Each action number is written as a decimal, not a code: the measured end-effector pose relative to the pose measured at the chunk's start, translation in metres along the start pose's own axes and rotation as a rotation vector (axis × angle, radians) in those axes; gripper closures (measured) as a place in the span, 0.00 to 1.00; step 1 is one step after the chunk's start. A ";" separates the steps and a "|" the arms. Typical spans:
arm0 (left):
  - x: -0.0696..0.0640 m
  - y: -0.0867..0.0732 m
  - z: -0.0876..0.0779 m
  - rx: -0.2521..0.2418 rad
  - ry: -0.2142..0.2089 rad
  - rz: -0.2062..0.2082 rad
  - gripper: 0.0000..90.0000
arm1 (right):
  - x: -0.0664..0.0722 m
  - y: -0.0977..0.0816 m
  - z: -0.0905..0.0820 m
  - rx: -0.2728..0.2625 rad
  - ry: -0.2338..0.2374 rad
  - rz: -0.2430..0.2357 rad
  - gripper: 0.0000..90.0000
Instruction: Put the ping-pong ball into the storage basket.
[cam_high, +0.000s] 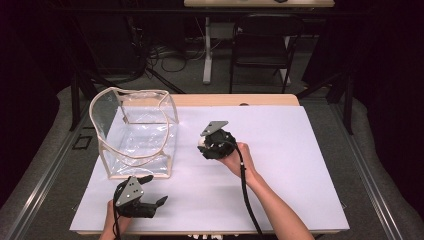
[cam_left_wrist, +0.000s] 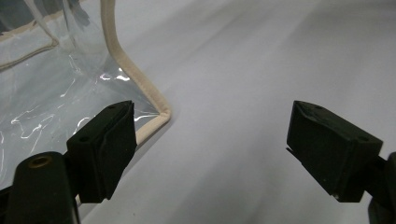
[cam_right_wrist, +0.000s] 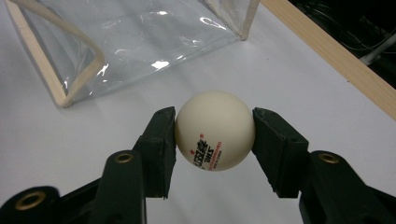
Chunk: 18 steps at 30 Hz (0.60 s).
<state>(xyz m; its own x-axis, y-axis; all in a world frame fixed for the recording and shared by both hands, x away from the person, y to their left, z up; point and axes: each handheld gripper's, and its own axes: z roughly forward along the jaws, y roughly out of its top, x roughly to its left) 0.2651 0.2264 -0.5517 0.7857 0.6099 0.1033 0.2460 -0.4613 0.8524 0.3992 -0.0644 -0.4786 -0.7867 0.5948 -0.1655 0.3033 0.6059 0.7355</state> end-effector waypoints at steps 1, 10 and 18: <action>0.000 0.000 0.000 0.001 0.001 0.000 0.18 | 0.000 0.000 0.000 0.000 0.000 0.000 0.56; 0.000 0.000 0.000 0.000 0.000 0.000 0.18 | -0.002 0.005 -0.004 -0.004 -0.007 -0.006 0.56; 0.000 0.000 0.000 0.000 0.000 0.000 0.18 | -0.003 0.011 -0.008 -0.010 -0.013 -0.014 0.56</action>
<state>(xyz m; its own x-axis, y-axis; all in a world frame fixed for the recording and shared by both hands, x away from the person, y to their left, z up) 0.2651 0.2259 -0.5518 0.7861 0.6094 0.1035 0.2459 -0.4619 0.8522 0.4004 -0.0634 -0.4652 -0.7838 0.5932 -0.1840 0.2873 0.6089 0.7394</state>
